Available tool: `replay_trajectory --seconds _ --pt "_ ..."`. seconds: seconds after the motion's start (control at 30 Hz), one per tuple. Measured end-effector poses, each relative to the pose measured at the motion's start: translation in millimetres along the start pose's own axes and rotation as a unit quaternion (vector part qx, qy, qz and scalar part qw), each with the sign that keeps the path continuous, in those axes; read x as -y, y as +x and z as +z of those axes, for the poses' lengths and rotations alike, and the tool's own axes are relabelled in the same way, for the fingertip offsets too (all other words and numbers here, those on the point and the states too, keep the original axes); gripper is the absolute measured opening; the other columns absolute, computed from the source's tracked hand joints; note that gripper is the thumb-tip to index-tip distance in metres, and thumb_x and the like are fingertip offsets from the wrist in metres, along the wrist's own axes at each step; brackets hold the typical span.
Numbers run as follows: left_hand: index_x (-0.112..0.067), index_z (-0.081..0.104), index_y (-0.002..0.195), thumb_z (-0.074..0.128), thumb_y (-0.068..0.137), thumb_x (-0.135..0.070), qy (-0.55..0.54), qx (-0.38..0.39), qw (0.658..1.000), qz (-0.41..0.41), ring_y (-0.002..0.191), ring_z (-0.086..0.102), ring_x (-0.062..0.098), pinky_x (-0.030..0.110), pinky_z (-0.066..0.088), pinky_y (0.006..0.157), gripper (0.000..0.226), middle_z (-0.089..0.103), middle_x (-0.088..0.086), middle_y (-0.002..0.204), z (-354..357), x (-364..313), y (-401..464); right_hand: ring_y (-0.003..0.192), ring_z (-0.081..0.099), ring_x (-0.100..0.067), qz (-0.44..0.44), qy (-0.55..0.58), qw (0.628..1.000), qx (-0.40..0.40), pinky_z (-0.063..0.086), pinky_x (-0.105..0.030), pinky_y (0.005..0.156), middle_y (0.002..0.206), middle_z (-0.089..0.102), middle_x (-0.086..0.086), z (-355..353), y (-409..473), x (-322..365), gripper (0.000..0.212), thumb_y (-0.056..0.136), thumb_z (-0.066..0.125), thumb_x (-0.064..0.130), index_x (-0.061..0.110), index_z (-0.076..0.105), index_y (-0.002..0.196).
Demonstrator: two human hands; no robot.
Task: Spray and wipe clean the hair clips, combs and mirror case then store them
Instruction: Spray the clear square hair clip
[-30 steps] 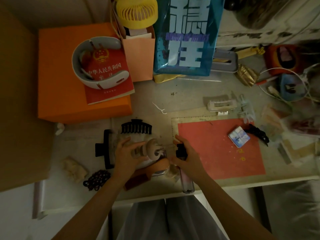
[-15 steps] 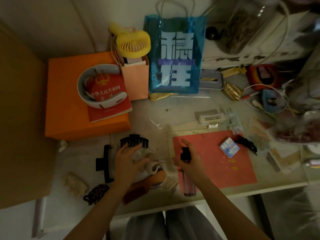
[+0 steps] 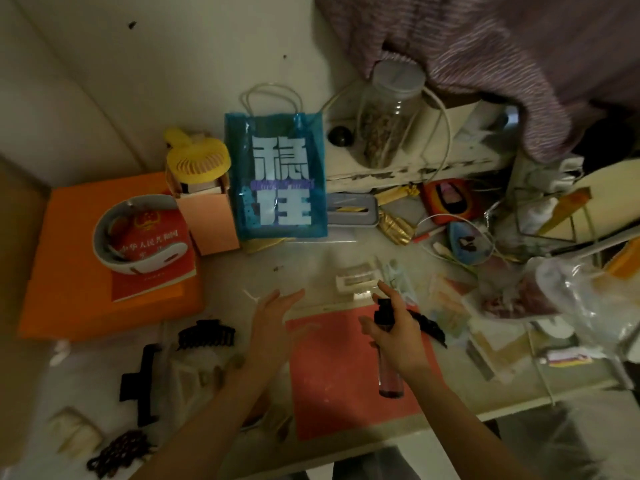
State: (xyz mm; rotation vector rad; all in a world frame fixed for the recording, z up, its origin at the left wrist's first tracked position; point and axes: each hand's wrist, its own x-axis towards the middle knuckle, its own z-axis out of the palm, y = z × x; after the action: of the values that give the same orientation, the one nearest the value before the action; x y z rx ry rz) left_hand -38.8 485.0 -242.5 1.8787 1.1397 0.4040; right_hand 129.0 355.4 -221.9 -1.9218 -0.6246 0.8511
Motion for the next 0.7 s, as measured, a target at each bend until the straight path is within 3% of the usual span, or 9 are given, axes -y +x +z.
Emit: replay_trajectory --seconds 0.07,0.13,0.2,0.27,0.33,0.4,0.53,0.7 --pt "-0.014 0.057 0.129 0.081 0.073 -0.021 0.013 -0.006 1.000 0.001 0.137 0.033 0.026 0.024 0.021 0.108 0.061 0.055 0.003 0.132 20.3 -13.3 6.3 0.087 0.063 -0.012 -0.014 -0.015 1.000 0.013 0.056 -0.027 0.067 0.114 0.055 0.013 -21.8 11.8 -4.3 0.067 0.086 0.065 0.001 0.038 0.037 0.134" --pt "-0.010 0.056 0.130 0.079 0.075 -0.018 0.029 -0.007 1.000 -0.010 0.137 0.034 0.028 0.030 0.023 0.111 0.060 0.055 0.009 0.134 41.9 -24.6 11.4 0.078 0.062 -0.010 -0.026 -0.041 0.999 0.015 0.054 -0.030 0.067 0.101 0.059 0.012 -42.6 25.4 -12.4 0.065 0.086 0.059 -0.006 0.033 0.039 0.134" --pt "-0.006 0.058 0.127 0.076 0.080 -0.016 0.049 -0.024 0.998 -0.030 0.132 0.039 0.023 0.033 0.024 0.111 0.051 0.056 0.011 0.133 63.4 -36.3 16.5 0.076 0.063 -0.026 -0.032 -0.039 0.998 0.025 0.052 -0.043 0.071 0.092 0.063 -0.005 -61.6 38.3 -18.9 0.059 0.088 0.057 -0.006 0.019 0.041 0.139" --pt "-0.005 0.061 0.123 0.065 0.090 -0.023 0.059 -0.025 0.996 -0.056 0.125 0.047 0.023 0.033 0.025 0.110 0.038 0.059 0.014 0.129 80.5 -47.4 22.6 0.079 0.064 -0.032 -0.041 -0.028 0.998 0.048 0.052 -0.042 0.074 0.096 0.065 -0.020 -77.0 49.7 -24.6 0.056 0.090 0.059 -0.001 0.015 0.040 0.140" --pt "-0.008 0.061 0.124 0.054 0.091 -0.038 0.085 -0.009 0.995 -0.056 0.122 0.052 0.027 0.036 0.025 0.111 0.045 0.060 0.014 0.127 93.0 -53.4 27.9 0.077 0.066 -0.008 -0.042 -0.020 0.997 0.059 0.052 -0.020 0.067 0.095 0.067 -0.007 -89.1 60.0 -30.5 0.055 0.089 0.064 0.004 0.017 0.042 0.137" --pt "-0.016 0.055 0.131 0.061 0.089 -0.035 0.096 -0.017 0.992 -0.076 0.130 0.045 0.024 0.030 0.023 0.111 0.047 0.055 0.007 0.135 100.7 -55.5 30.6 0.081 0.061 0.009 -0.045 -0.007 0.997 0.069 0.045 -0.004 0.069 0.099 0.058 0.018 -97.5 68.5 -35.3 0.058 0.086 0.069 0.008 0.019 0.042 0.137" --pt "-0.011 0.057 0.128 0.080 0.074 -0.011 0.060 -0.053 0.994 -0.068 0.129 0.042 0.034 0.034 0.025 0.106 0.059 0.056 0.012 0.132 113.2 -57.2 38.5 0.090 0.057 0.008 -0.042 -0.010 0.995 0.091 0.046 -0.005 0.076 0.107 0.051 0.025 -107.4 81.2 -44.9 0.062 0.085 0.069 0.011 0.021 0.040 0.139" --pt "-0.006 0.059 0.126 0.082 0.071 -0.010 0.094 -0.041 0.993 -0.051 0.129 0.044 0.037 0.040 0.027 0.109 0.060 0.057 0.016 0.132 122.3 -57.3 59.4 0.088 0.055 0.022 -0.051 -0.021 0.994 0.091 0.045 -0.003 0.073 0.099 0.053 0.028 -109.4 90.0 -55.2 0.061 0.086 0.069 0.013 0.026 0.039 0.138"
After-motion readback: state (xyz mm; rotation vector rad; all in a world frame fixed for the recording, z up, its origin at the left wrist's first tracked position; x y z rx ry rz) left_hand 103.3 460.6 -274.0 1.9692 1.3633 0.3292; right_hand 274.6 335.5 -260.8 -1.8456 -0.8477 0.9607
